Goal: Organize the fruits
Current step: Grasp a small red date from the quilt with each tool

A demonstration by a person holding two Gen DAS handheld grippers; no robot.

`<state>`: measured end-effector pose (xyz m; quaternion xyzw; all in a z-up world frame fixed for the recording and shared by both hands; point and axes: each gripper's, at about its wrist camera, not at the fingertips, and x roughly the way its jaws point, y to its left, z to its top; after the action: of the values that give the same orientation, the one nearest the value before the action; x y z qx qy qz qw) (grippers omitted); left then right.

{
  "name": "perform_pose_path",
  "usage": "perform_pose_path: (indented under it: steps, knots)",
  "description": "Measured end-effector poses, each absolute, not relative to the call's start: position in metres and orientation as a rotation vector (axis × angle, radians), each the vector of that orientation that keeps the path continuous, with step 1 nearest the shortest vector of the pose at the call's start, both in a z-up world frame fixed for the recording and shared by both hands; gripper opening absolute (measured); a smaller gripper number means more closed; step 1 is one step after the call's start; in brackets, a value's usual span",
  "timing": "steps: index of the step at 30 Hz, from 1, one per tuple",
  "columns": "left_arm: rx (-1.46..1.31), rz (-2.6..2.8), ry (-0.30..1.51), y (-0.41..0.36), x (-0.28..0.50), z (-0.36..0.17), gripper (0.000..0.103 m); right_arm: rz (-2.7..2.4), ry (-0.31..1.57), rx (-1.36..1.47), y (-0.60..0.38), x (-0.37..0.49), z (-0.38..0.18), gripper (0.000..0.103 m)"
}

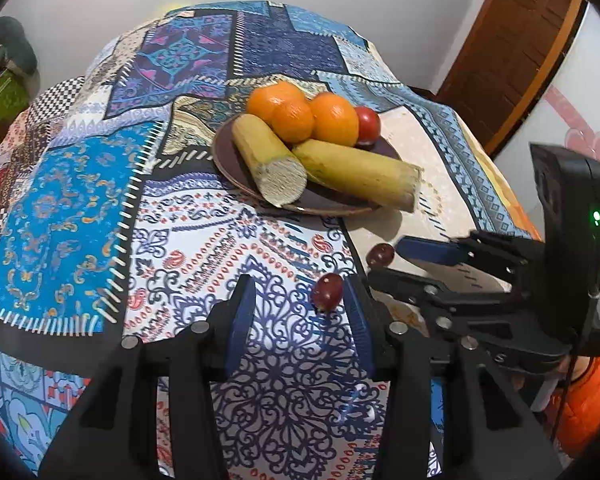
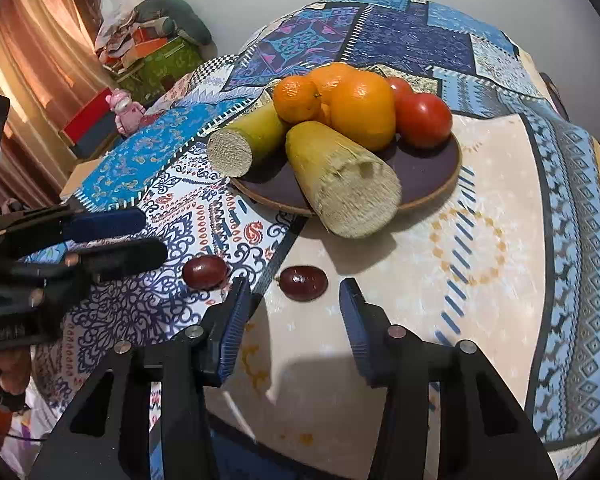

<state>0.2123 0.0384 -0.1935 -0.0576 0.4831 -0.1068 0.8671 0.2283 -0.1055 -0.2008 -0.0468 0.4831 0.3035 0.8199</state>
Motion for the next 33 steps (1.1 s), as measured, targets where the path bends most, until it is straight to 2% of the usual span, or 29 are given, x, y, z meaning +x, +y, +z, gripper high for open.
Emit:
perform_pose_path:
  steps: [6, 11, 18, 33]
  knots:
    - [-0.112, -0.254, 1.044, 0.028, 0.219, -0.207, 0.045, 0.641, 1.019, -0.127, -0.105, 0.230, -0.204, 0.026]
    - [-0.069, -0.265, 1.050, 0.016, 0.222, -0.212, 0.042, 0.645, 1.014, -0.110, -0.109, 0.229, -0.202, 0.023]
    - [-0.015, -0.277, 1.052, 0.004, 0.228, -0.217, 0.019, 0.639, 1.003, -0.088, -0.121, 0.223, -0.194, 0.023]
    - [-0.021, -0.279, 0.971, 0.002, 0.229, -0.188, 0.018, 0.576, 0.927, -0.033, -0.156, 0.224, -0.163, 0.023]
